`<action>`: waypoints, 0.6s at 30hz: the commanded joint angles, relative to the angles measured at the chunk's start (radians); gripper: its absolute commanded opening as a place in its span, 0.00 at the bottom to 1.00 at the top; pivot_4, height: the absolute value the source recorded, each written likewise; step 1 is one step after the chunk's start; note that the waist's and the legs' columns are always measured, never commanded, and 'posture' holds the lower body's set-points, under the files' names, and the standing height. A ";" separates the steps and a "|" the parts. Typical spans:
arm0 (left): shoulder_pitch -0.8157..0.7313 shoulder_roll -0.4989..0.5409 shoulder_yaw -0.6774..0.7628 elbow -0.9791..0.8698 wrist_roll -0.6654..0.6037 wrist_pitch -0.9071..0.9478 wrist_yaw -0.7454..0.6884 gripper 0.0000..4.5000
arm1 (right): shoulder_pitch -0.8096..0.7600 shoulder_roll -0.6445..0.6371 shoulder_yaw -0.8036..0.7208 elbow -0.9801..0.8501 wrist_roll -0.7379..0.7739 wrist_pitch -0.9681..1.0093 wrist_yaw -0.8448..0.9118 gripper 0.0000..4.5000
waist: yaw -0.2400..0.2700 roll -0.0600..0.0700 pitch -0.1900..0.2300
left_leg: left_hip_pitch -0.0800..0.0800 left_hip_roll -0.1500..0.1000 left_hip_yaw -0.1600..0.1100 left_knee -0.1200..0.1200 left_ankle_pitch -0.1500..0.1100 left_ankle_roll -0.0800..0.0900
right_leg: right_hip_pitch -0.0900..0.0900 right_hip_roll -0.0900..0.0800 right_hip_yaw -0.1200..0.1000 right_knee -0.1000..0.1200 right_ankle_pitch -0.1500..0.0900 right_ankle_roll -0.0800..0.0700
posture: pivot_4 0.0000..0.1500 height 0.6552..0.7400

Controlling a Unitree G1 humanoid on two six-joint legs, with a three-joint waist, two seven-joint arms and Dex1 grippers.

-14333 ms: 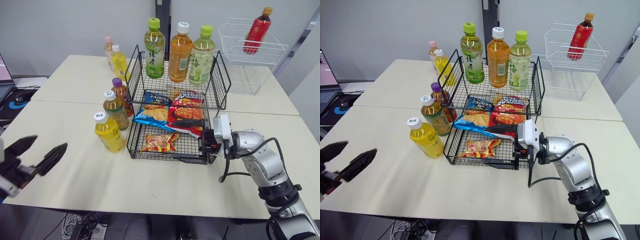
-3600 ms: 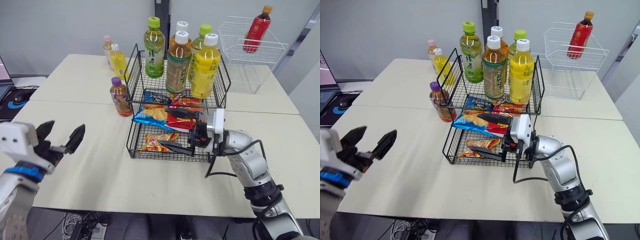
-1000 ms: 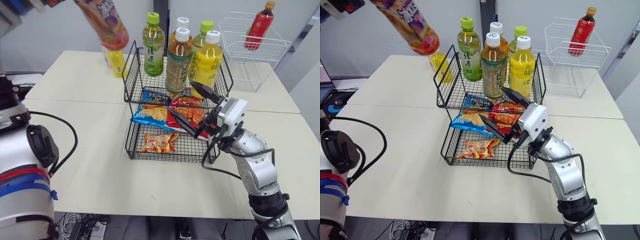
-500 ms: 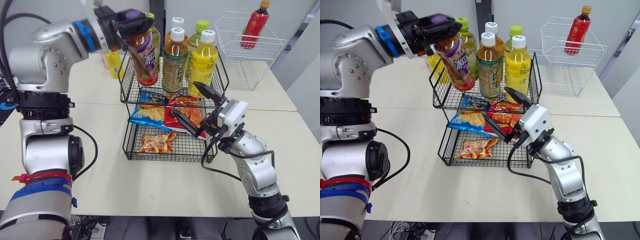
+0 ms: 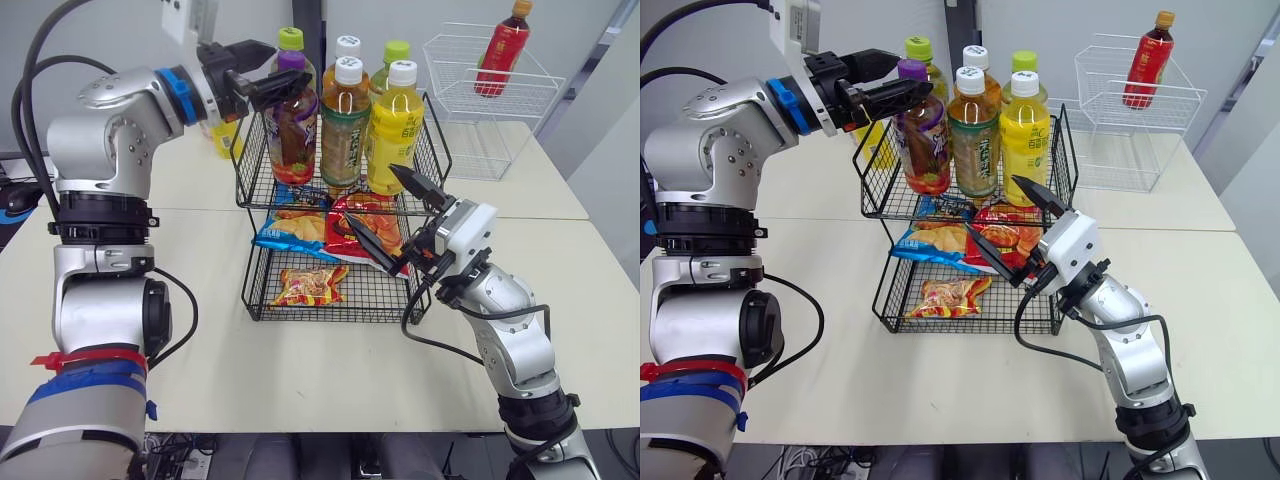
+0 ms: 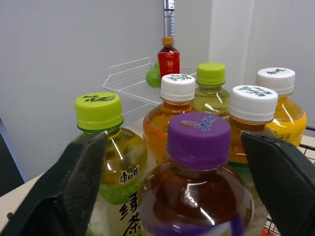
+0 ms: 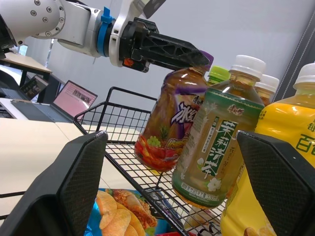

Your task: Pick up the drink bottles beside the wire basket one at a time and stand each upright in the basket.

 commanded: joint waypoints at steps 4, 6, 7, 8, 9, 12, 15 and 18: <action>0.065 0.099 0.155 -0.112 -0.053 0.002 0.035 1.00 | -0.055 -0.011 -0.096 -0.048 0.009 -0.051 -0.039 1.00 | -0.005 0.001 0.000 | 0.001 0.000 0.000 0.000 0.000 0.000 | 0.000 0.000 0.001 0.000 0.000 0.000 | 1.00 1.00; 0.127 0.141 0.209 -0.141 -0.041 -0.016 0.076 1.00 | -0.100 -0.034 -0.163 -0.025 -0.005 -0.068 -0.068 1.00 | -0.007 0.002 0.000 | 0.001 0.000 0.001 0.000 0.000 0.000 | 0.000 0.000 0.001 0.000 0.000 0.000 | 1.00 1.00; 0.158 0.160 0.245 -0.153 -0.042 -0.018 0.104 1.00 | -0.126 -0.051 -0.199 -0.004 -0.014 -0.076 -0.084 1.00 | -0.004 0.002 0.000 | 0.002 0.000 0.001 0.000 0.000 0.000 | 0.000 0.000 0.002 0.001 0.000 0.000 | 1.00 1.00; 0.195 0.180 0.280 -0.164 -0.036 -0.028 0.131 1.00 | -0.154 -0.072 -0.238 0.024 -0.025 -0.080 -0.105 1.00 | -0.002 0.001 0.000 | 0.002 0.000 0.000 0.000 0.000 0.000 | 0.000 0.000 0.001 0.001 0.000 0.000 | 1.00 1.00; 0.241 0.203 0.311 -0.175 -0.028 -0.040 0.148 1.00 | -0.184 -0.089 -0.281 0.056 -0.028 -0.078 -0.130 1.00 | -0.001 0.001 0.000 | 0.001 0.000 0.000 0.000 0.000 0.000 | 0.000 0.000 0.001 0.001 0.000 0.000 | 1.00 1.00; 0.381 0.249 0.374 -0.196 -0.011 -0.083 0.164 1.00 | -0.237 -0.131 -0.371 0.159 -0.029 -0.093 -0.179 1.00 | -0.001 0.001 0.000 | 0.002 0.000 0.001 0.000 0.000 0.000 | 0.001 0.000 0.001 0.000 0.000 0.000 | 1.00 1.00; 0.512 0.257 0.437 -0.182 0.004 -0.139 0.193 1.00 | -0.257 -0.176 -0.418 0.292 -0.024 -0.110 -0.180 1.00 | 0.002 0.001 0.000 | 0.002 0.000 0.002 -0.001 0.000 0.000 | 0.001 0.000 0.001 0.000 0.000 0.000 | 1.00 1.00; 0.684 0.244 0.440 -0.144 0.086 -0.255 0.234 1.00 | -0.250 -0.213 -0.432 0.489 0.008 -0.037 -0.135 1.00 | 0.001 0.002 -0.001 | 0.002 0.000 0.002 -0.001 0.000 0.000 | 0.001 -0.001 0.001 0.000 0.000 0.000 | 1.00 1.00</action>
